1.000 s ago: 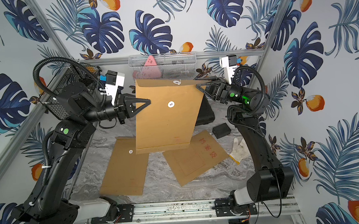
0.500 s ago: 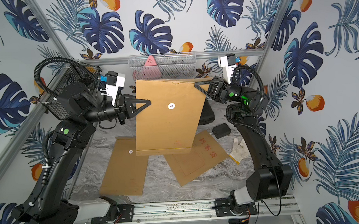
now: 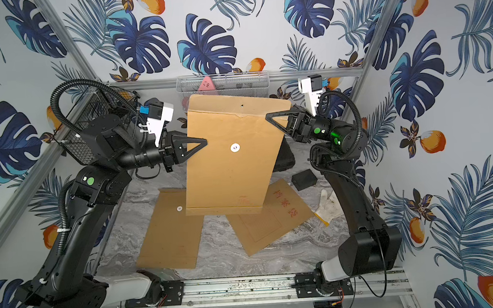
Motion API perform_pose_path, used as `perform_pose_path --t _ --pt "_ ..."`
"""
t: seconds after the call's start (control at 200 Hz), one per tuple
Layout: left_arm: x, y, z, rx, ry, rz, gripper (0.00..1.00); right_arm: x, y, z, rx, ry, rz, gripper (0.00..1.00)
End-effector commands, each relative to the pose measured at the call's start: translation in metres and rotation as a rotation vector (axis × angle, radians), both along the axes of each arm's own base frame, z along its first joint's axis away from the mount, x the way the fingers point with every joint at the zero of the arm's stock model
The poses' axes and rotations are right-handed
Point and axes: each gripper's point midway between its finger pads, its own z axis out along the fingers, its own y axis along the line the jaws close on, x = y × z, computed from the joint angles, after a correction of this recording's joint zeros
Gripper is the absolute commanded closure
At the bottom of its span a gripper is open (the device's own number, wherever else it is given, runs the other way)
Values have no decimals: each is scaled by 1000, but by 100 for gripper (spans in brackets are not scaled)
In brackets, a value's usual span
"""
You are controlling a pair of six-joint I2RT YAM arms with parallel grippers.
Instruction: Open the file bag
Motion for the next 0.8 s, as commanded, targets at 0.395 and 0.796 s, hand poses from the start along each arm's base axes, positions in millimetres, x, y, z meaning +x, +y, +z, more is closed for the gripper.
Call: perform_pose_path --t 0.395,0.796 --pt "71 58 -85 216 189 551 21 44 13 -65 -205 210 -367 100" --pt "59 148 -252 456 573 1036 18 19 74 -118 -337 288 -407 100"
